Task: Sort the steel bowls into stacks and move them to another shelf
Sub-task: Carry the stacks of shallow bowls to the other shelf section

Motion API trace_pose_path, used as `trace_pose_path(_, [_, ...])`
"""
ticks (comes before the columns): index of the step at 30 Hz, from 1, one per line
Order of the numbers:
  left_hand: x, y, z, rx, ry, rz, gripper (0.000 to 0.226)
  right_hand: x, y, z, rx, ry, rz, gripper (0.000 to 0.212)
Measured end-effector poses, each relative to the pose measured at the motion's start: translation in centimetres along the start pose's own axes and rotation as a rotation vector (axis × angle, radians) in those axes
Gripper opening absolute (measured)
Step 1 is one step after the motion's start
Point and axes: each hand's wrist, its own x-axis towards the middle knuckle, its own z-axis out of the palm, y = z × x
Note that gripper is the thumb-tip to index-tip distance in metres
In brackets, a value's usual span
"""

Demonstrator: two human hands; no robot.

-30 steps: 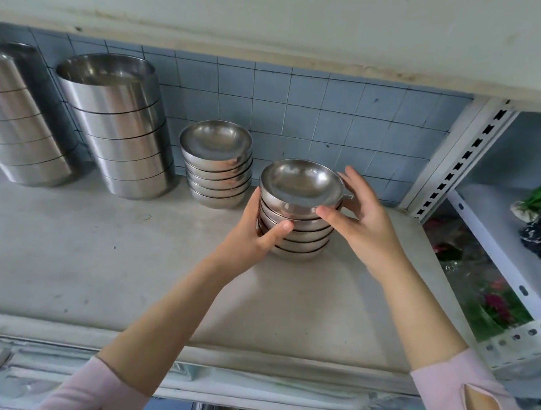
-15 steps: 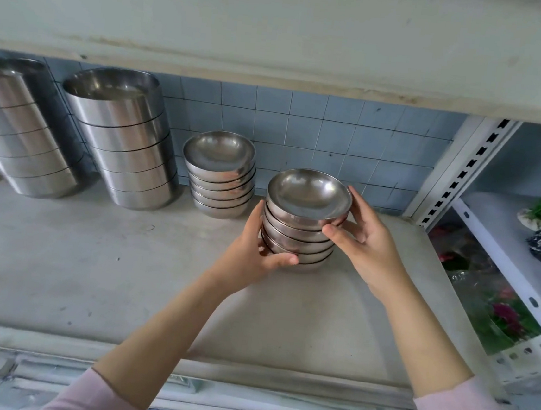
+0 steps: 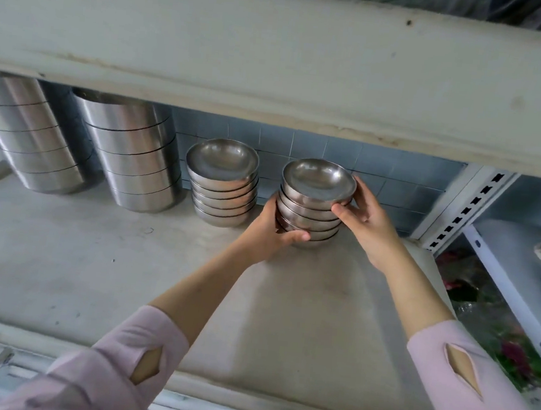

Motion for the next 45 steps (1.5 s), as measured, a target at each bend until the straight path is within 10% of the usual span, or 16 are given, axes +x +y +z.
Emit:
trace_pose_path(7, [-3.6, 0.7, -0.6, 0.007, 0.007, -0.163, 0.108, -3.1, -0.8, 0.9, -0.045, 0.155, 0.051, 0.089])
trace_pose_path(11, [-11.5, 0.5, -5.5, 0.177, 0.037, -0.107, 0.064, -8.6, -1.7, 5.8, -0.269, 0.374, -0.173, 0.051])
trace_pose_path(24, [-37.0, -2.2, -30.4, 0.639, 0.692, -0.226, 0.044, -8.6, -10.7, 38.0, -0.428, -0.348, -0.575, 0.04])
trace_pose_path(45, [-52.4, -14.2, -64.7, 0.5, 1.223, -0.404, 0.057, -0.4, -19.9, 82.1, -0.208, -0.524, -0.665, 0.051])
